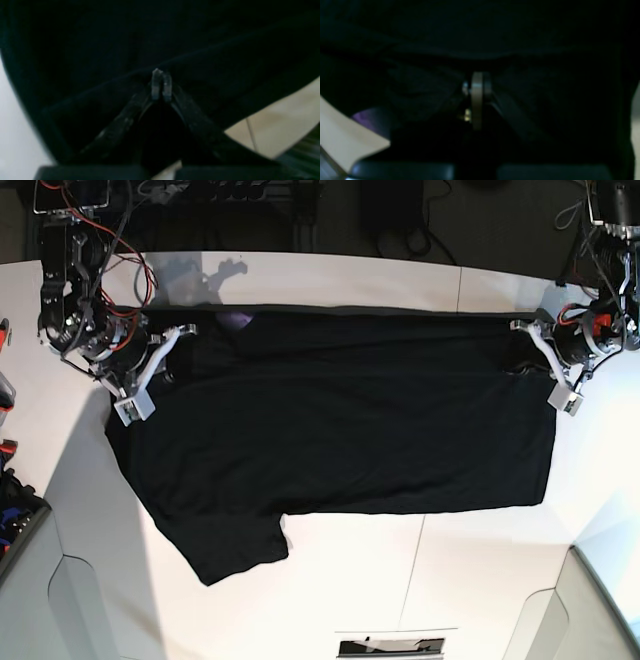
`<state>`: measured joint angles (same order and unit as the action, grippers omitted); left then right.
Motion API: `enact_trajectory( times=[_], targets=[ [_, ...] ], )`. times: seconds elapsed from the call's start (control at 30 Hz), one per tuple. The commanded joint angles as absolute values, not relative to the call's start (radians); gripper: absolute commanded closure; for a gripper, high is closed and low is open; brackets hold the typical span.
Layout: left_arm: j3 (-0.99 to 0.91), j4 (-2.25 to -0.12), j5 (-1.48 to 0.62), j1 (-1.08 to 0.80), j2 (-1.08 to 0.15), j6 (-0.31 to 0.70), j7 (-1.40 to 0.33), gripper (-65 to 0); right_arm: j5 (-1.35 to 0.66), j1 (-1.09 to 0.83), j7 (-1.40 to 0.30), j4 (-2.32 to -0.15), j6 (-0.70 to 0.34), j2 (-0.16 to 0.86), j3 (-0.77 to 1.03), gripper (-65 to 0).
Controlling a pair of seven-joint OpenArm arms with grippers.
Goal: Layout the t-shirt on the table in an organized manner, then fold the t-shirt properly
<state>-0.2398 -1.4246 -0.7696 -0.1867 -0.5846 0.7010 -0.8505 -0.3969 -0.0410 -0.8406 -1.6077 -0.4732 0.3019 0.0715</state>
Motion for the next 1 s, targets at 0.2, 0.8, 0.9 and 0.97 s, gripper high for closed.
enact_trajectory(
  times=[0.2,0.8,0.9,0.97],
  targets=[
    [-0.316,-1.500,-0.771,-0.250,-0.609,0.698,-0.857,0.0,-0.413,-0.149,-0.862,-1.723,-0.475,0.337,0.121,0.0],
    [-0.423,-1.624,-0.804,-0.247,-0.610,0.698,-0.834,0.0,-0.531,-0.189,-0.841,-1.833,-0.498,0.335,0.278,0.0],
    [-0.447,-1.644,-0.812,-0.246,-0.614,0.698,-0.820,0.0,-0.542,-0.188,-0.832,-1.872,-0.498,0.335,0.317,0.0],
    [-0.445,-1.644,-0.811,-0.242,-0.615,0.698,-0.792,0.0,-0.542,-0.168,-0.830,-1.879,-0.497,0.335,0.338,0.0]
  ],
)
